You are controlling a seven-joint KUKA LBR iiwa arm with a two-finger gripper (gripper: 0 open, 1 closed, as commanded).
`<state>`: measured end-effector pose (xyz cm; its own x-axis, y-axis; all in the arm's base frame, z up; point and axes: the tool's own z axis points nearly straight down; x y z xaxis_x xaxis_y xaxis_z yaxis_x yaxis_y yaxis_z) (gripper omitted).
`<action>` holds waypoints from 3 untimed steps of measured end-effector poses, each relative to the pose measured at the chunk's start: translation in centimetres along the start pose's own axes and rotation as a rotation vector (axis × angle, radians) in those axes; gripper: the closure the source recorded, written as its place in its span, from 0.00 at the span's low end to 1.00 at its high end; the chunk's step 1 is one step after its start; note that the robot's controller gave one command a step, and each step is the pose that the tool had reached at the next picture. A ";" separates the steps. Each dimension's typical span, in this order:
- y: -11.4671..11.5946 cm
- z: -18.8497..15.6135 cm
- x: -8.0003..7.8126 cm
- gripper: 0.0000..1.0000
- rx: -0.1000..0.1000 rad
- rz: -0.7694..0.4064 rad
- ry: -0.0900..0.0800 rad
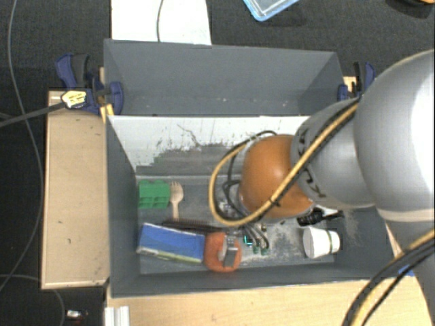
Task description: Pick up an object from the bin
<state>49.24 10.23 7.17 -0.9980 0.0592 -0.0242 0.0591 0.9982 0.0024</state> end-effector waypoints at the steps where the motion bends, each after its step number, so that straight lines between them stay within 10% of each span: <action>1: 0.0 0.0 0.0 0.00 0.000 0.002 0.000; 2: 0.0 0.1 0.2 1.00 0.001 0.004 0.006; 3: 0.0 0.1 0.2 1.00 0.001 0.006 0.006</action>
Offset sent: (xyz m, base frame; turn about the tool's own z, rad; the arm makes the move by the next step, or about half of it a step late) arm 0.0000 0.0000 0.0000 0.0000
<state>49.03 10.23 7.07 -0.9977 0.0647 -0.0181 0.0647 0.9979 0.0017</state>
